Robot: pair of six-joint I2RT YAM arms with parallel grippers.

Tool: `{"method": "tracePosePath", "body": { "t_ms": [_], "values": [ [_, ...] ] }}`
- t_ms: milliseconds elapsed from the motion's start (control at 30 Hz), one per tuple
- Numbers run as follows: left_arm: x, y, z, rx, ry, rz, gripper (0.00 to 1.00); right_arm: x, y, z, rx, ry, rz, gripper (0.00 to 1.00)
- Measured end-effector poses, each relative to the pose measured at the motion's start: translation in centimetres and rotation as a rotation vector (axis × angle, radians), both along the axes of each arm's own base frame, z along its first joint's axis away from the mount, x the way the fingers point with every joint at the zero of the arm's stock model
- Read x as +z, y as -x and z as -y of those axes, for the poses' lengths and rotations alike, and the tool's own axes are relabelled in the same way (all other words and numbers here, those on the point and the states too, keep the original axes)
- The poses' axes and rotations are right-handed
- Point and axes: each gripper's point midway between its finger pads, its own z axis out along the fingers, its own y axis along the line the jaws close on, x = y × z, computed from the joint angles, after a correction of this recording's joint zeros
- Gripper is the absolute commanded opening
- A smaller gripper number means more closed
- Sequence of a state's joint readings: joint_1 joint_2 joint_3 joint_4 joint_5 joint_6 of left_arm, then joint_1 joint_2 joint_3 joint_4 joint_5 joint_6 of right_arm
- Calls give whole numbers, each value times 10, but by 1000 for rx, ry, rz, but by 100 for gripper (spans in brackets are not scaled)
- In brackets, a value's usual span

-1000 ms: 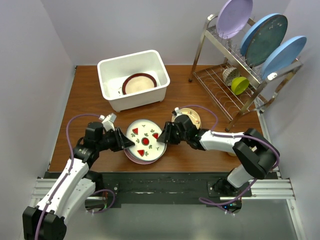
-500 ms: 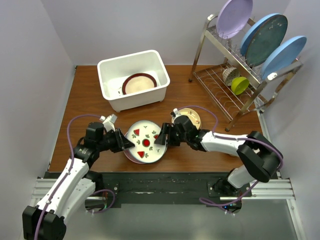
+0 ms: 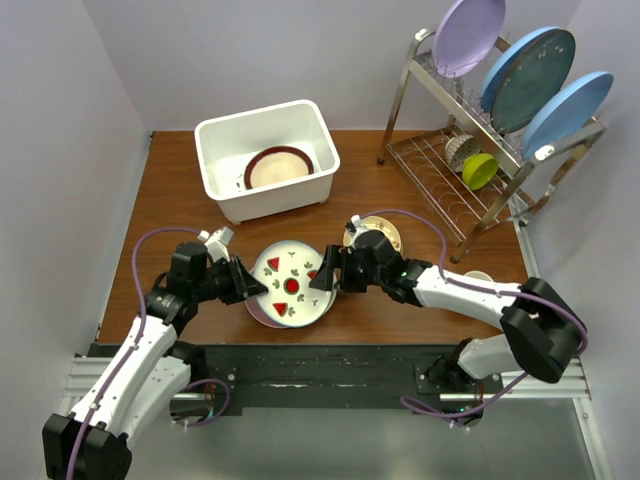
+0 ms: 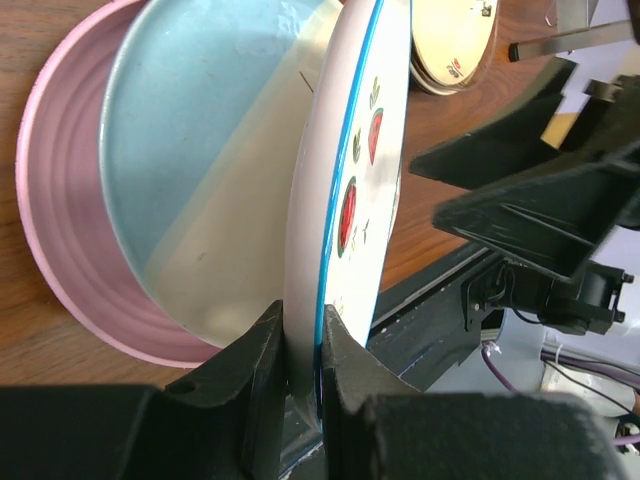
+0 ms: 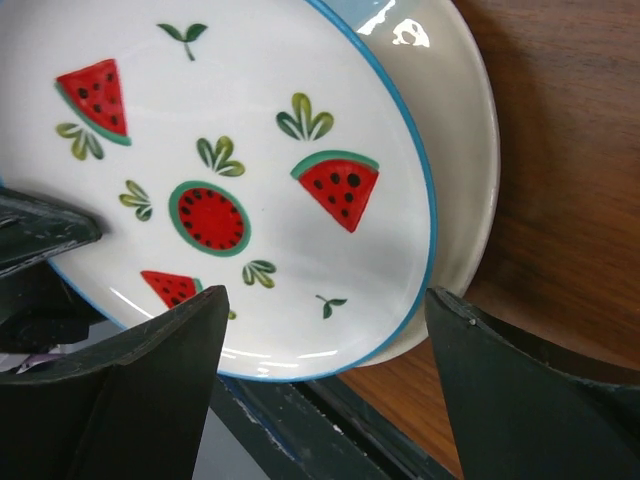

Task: Place the plates into the plastic bin on the countertop
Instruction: Pick up the plate from the corner of the board.

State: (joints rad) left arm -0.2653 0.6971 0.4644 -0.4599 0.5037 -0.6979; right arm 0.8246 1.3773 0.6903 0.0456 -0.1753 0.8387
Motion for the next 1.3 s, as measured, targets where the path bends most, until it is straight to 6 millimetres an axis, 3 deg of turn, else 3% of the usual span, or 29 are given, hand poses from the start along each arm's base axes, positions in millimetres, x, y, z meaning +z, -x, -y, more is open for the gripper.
{"method": "tracePosePath", "body": {
  "t_ms": [267, 667, 1300],
  "values": [
    [0, 0, -3, 16, -14, -9, 0, 28, 2, 3, -2, -40, 46, 91],
    [4, -2, -4, 40, -13, -16, 0, 44, 3, 16, -35, -35, 87, 98],
    [50, -18, 1, 50, 24, 67, 0, 47, 5, 26, -56, -25, 109, 99]
  ]
}}
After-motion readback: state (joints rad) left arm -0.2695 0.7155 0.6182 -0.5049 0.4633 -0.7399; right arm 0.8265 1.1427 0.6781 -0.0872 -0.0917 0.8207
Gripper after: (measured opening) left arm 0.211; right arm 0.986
